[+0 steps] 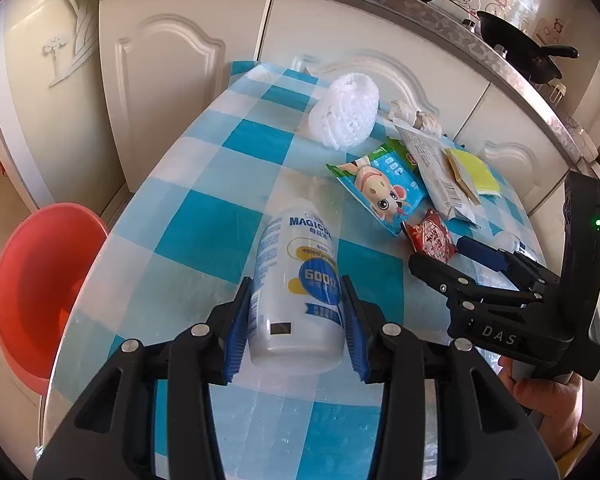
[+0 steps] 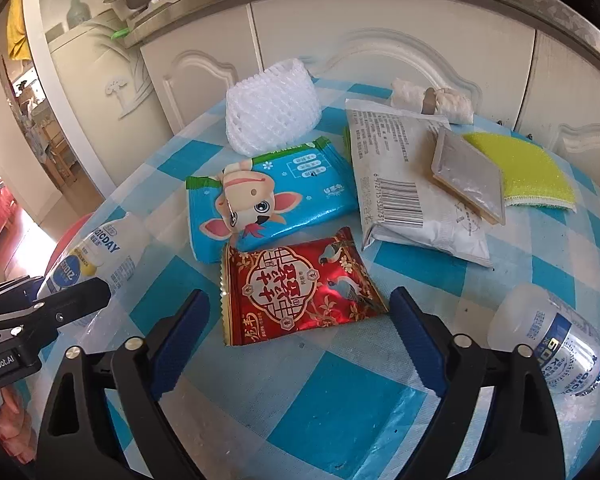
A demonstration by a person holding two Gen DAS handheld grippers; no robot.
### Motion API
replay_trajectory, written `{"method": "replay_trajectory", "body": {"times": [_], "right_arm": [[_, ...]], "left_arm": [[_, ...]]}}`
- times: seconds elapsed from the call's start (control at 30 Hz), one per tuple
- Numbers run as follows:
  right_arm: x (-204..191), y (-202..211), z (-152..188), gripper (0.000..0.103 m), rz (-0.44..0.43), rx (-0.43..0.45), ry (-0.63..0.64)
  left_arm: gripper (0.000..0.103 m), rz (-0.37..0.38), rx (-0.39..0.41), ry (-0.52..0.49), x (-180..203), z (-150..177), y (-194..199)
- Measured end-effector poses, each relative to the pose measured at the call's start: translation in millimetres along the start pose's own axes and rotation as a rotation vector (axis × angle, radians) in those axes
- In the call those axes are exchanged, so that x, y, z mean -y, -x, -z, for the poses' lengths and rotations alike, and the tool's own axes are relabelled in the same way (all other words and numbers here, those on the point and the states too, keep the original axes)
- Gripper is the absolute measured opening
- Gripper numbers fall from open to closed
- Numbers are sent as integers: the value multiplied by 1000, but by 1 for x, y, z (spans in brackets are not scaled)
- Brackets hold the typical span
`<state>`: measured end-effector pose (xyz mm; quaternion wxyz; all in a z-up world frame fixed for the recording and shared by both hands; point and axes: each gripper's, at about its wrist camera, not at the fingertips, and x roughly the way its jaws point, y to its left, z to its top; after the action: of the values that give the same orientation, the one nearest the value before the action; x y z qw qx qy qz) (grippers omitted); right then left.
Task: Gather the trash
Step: 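Grasp the white plastic bottle with the left gripper, then grasp the red snack wrapper with the right gripper while the left gripper holds the bottle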
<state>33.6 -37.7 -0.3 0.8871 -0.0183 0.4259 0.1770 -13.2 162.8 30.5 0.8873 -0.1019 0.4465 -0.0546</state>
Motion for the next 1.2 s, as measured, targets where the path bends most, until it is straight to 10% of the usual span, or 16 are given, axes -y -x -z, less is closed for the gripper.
{"method": "replay_trajectory", "body": {"times": [0.5, 0.57, 0.77, 0.83, 0.93, 1.2], "right_arm": [[10, 6, 0, 64, -11, 17, -29], [14, 8, 1, 39, -6, 24, -43], [25, 11, 5, 33, -45, 28, -96], [25, 11, 4, 44, -51, 27, -103], [18, 12, 3, 86, -34, 32, -88], [-9, -8, -13, 86, 17, -12, -30]], "left_arm": [[43, 8, 8, 7, -8, -2, 1], [43, 7, 13, 9, -10, -2, 3], [43, 5, 10, 11, -12, -2, 5], [43, 6, 11, 10, -13, -1, 6], [44, 4, 16, 9, -14, -1, 7], [43, 23, 14, 8, -20, 2, 8]]}}
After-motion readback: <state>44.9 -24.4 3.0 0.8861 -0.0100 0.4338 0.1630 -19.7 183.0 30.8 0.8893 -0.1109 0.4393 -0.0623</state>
